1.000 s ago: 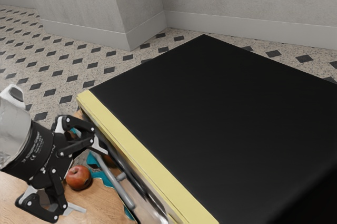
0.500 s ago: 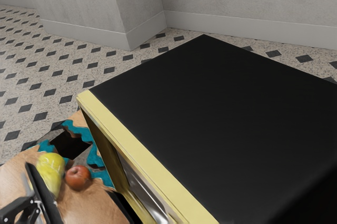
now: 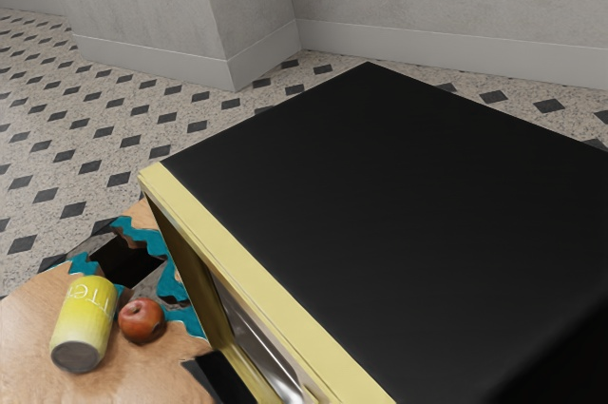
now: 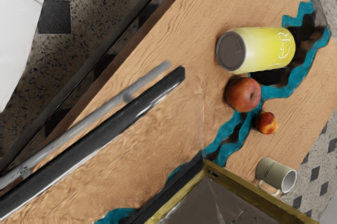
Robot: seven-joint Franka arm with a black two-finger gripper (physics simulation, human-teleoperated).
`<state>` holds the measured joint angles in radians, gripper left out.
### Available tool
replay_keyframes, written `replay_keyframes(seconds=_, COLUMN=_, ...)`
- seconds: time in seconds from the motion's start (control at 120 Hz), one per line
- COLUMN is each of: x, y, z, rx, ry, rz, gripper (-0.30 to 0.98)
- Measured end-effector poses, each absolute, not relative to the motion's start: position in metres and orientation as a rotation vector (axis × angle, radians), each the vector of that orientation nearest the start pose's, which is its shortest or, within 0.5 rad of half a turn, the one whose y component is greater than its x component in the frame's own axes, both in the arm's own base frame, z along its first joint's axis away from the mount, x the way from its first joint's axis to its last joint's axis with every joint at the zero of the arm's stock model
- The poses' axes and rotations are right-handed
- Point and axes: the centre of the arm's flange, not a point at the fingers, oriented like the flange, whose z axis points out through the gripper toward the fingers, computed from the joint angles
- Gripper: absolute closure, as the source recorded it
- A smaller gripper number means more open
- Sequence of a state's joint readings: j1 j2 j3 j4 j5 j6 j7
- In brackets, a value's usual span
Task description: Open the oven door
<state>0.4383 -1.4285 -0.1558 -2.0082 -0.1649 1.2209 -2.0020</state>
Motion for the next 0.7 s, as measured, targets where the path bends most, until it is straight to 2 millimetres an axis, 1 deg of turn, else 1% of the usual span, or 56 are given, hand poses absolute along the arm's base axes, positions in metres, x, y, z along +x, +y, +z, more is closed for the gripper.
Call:
replay_keyframes(seconds=0.025, x=0.049, y=-0.096, z=0.819, rx=1.192, ry=2.411, rz=0.585, gripper=0.01)
replay_keyframes(seconds=0.042, x=0.078, y=-0.093, z=0.834, rx=1.251, ry=2.422, rz=0.541, gripper=0.01)
replay_keyframes(seconds=0.058, x=0.109, y=-0.083, z=0.844, rx=1.321, ry=2.428, rz=0.478, gripper=0.01)
replay_keyframes(seconds=0.075, x=0.141, y=-0.071, z=0.848, rx=1.381, ry=2.434, rz=0.415, gripper=0.01)
replay_keyframes(seconds=0.108, x=0.194, y=-0.056, z=0.846, rx=1.449, ry=2.467, rz=0.330, gripper=0.00)
replay_keyframes(seconds=0.142, x=0.238, y=-0.044, z=0.835, rx=1.455, ry=2.527, rz=0.283, gripper=0.00)
replay_keyframes(seconds=0.175, x=0.267, y=-0.036, z=0.823, rx=1.443, ry=2.580, rz=0.261, gripper=0.00)
replay_keyframes(seconds=0.208, x=0.287, y=-0.026, z=0.812, rx=1.402, ry=2.630, rz=0.257, gripper=0.00)
replay_keyframes(seconds=0.233, x=0.295, y=-0.015, z=0.806, rx=1.350, ry=2.669, rz=0.261, gripper=0.00)
replay_keyframes(seconds=0.258, x=0.299, y=-0.007, z=0.801, rx=1.301, ry=2.698, rz=0.269, gripper=0.00)
replay_keyframes(seconds=0.317, x=0.303, y=0.004, z=0.795, rx=1.217, ry=2.738, rz=0.287, gripper=0.00)
replay_keyframes(seconds=0.383, x=0.311, y=0.008, z=0.783, rx=1.171, ry=2.771, rz=0.282, gripper=0.00)
replay_keyframes(seconds=0.467, x=0.321, y=0.014, z=0.761, rx=1.128, ry=2.824, rz=0.250, gripper=0.00)
replay_keyframes(seconds=0.567, x=0.337, y=0.026, z=0.741, rx=1.063, ry=2.884, rz=0.210, gripper=0.00)
replay_keyframes(seconds=0.65, x=0.343, y=0.029, z=0.730, rx=1.028, ry=2.909, rz=0.179, gripper=0.00)
replay_keyframes(seconds=0.7, x=0.347, y=0.030, z=0.718, rx=1.014, ry=2.930, rz=0.149, gripper=0.00)
